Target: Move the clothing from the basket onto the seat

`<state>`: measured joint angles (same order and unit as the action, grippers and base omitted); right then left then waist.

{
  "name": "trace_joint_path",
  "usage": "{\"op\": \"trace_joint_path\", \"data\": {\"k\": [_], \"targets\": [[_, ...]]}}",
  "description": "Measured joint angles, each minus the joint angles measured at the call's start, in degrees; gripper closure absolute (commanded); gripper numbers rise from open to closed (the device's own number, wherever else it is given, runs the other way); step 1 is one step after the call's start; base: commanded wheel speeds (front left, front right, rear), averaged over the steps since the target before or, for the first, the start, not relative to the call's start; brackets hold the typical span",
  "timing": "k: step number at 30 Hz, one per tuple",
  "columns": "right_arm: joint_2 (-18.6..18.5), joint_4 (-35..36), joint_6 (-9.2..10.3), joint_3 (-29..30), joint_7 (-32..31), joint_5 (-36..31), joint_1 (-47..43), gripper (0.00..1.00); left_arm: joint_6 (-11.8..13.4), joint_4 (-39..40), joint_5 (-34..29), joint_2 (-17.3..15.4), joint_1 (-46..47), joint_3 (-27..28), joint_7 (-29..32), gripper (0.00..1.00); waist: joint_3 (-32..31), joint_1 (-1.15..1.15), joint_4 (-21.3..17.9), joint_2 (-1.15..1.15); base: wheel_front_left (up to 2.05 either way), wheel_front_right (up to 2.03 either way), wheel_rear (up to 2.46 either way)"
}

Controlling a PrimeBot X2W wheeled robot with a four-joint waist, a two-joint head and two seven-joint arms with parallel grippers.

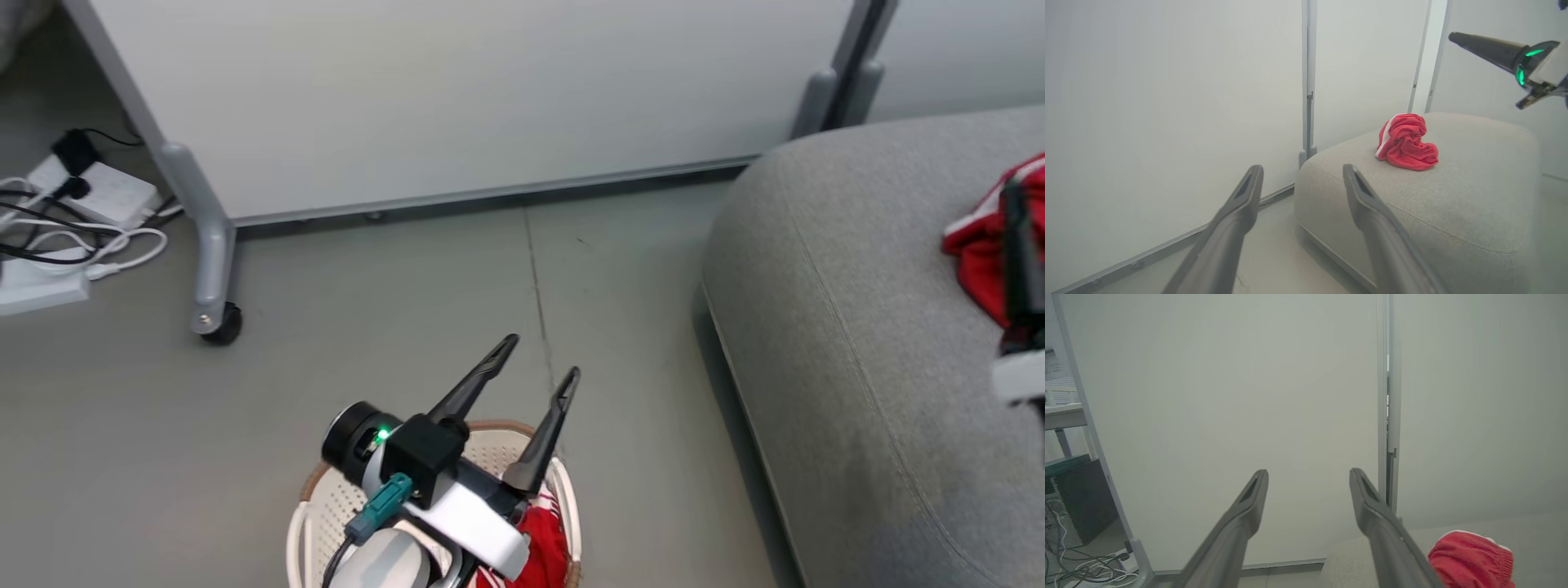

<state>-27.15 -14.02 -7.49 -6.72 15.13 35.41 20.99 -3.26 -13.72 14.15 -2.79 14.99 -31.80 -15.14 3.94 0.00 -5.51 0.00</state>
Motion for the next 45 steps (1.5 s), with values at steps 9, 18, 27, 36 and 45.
{"op": "trace_joint_path", "data": {"k": [9,18,27,36,45], "targets": [[6.9,6.1,0.00,-1.4,0.0,-1.9,-9.6,0.00,2.3,1.4,-1.0,0.0,-4.3,7.4,0.0,0.00,-2.8,0.00,4.8,0.00,0.00,0.00,0.00],[11.6,7.6,0.01,-2.5,0.0,-8.0,-14.9,0.00,2.8,-1.1,-1.5,0.0,-7.8,13.2,0.0,0.00,-3.8,0.00,7.8,0.00,0.00,0.00,0.00],[17.4,7.0,0.01,-1.1,0.0,-9.2,-18.2,0.00,4.1,-3.3,-1.6,0.0,-10.2,15.1,0.0,0.00,-4.2,0.00,9.0,0.00,0.00,0.00,0.00],[18.3,5.5,0.01,-2.6,0.0,-11.0,-20.0,0.00,4.3,-3.8,0.5,0.0,-10.7,15.9,0.0,0.00,-4.4,0.00,9.2,0.00,0.00,0.00,0.00],[18.7,5.0,0.00,-2.5,0.0,-11.2,-20.0,0.00,4.3,-4.1,1.2,0.0,-10.8,15.9,0.0,0.00,-4.4,0.00,9.1,0.00,0.00,0.00,0.00]]}}
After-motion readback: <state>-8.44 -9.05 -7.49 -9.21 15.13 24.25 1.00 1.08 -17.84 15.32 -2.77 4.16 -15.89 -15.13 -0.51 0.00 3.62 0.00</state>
